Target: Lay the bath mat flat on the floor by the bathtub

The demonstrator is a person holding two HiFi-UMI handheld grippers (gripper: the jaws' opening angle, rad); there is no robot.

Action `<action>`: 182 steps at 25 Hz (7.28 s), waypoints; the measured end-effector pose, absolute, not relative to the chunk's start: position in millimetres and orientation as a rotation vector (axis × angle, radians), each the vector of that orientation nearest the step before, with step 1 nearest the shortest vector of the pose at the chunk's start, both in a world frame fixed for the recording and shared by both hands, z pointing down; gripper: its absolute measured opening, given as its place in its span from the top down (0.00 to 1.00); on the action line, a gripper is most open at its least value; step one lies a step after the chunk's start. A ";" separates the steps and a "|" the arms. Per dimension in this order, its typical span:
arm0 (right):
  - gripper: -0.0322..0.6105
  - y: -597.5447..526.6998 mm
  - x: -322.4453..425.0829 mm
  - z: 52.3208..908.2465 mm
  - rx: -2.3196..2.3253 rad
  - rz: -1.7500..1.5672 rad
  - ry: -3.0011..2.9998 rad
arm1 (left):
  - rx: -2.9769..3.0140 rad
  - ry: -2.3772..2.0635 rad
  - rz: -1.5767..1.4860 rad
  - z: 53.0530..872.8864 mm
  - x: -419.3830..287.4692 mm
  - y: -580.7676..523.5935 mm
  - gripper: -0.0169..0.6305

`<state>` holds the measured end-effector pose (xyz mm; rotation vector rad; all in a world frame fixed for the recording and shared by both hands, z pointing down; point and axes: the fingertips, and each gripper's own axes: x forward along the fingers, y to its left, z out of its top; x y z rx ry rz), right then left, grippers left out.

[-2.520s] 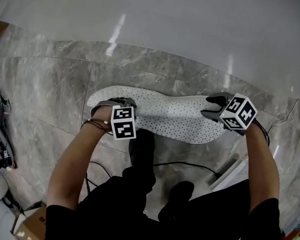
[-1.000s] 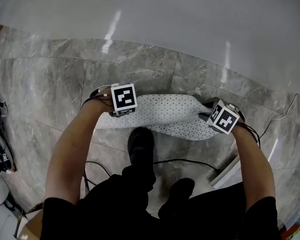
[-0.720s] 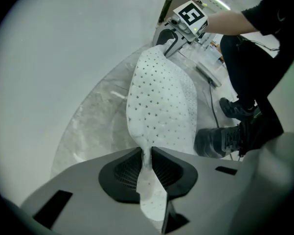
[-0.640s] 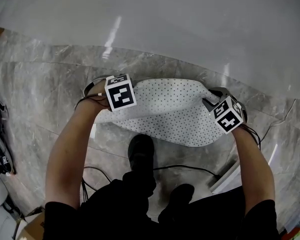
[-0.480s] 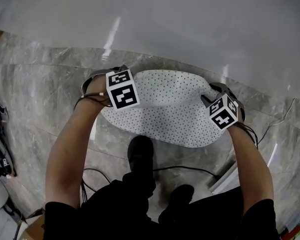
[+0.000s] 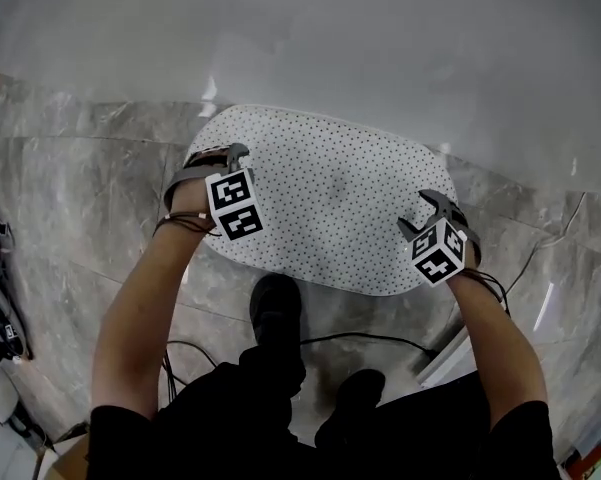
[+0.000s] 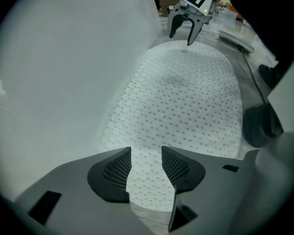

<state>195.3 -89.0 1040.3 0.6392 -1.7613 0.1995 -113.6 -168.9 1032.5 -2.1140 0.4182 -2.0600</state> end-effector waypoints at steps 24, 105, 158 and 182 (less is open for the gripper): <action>0.93 89.3 83.9 1099.5 0.041 0.072 -1.788 | -2.303 0.194 -2.442 1103.9 -193.3 5.8 0.60; 0.93 -60.0 127.8 649.5 1.023 0.719 -2.138 | -3.061 1.205 -1.100 634.3 -82.5 -107.3 0.87; 0.93 -56.1 100.1 -13.1 1.496 0.327 -2.574 | -2.922 1.531 -0.362 7.4 -110.1 -72.4 0.94; 0.93 -54.9 157.1 -74.3 1.653 0.134 -2.660 | -2.866 1.451 -0.166 -51.2 -74.3 -88.3 0.95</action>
